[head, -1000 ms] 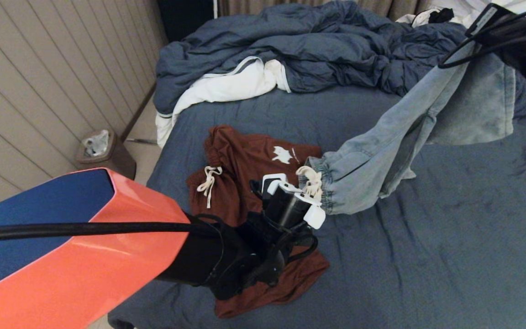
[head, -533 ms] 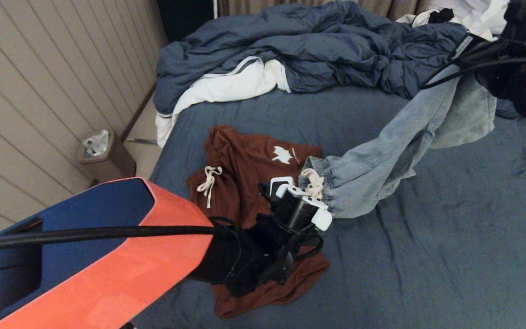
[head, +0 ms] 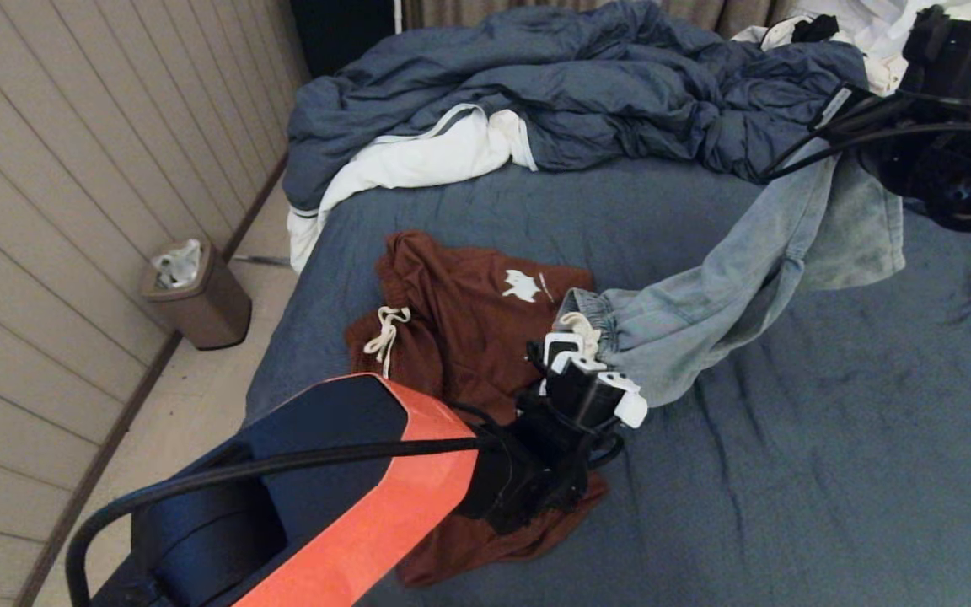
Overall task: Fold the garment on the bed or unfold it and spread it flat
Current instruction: Unford the blue shorts
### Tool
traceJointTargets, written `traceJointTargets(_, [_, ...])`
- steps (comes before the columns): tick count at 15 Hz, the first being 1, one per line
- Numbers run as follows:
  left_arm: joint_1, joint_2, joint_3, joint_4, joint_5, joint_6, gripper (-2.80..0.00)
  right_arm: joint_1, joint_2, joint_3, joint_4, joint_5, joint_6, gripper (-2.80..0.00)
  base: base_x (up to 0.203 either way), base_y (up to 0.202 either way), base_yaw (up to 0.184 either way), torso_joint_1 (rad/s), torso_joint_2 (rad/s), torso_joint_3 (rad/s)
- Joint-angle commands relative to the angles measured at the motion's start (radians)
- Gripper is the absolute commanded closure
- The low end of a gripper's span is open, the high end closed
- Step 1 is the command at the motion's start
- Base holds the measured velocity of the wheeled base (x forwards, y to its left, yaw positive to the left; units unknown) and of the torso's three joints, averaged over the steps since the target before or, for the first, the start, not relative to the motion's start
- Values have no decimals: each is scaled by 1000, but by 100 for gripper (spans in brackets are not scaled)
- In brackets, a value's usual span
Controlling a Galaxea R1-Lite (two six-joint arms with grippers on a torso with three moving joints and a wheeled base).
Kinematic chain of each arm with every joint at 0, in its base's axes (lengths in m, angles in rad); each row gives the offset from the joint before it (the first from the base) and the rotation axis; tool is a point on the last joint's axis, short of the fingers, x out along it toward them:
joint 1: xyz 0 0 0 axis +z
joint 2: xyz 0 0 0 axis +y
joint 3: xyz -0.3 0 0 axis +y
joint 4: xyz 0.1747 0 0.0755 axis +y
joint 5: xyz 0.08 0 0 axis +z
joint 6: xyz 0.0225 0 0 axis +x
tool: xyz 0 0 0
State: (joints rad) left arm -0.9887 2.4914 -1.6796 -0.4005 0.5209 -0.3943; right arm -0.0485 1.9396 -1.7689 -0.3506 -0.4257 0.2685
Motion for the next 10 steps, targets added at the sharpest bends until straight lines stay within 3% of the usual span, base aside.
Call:
traceJointTargets(1, [-10, 34, -10, -1, 4, 4, 0, -1, 1, 2, -2, -2, 2, 0, 0, 0, 0, 0, 0, 0])
traceJointTargets(5, [-55, 30, 4, -7, 3, 6, 0, 4, 6, 5, -2, -2, 2, 0, 0, 0, 0, 0, 0, 0])
traceJointTargets(10, [-63, 94, -105, 1, 6, 12, 0, 22, 10, 24, -5, -2, -7, 0, 0, 0, 0, 0, 0, 0])
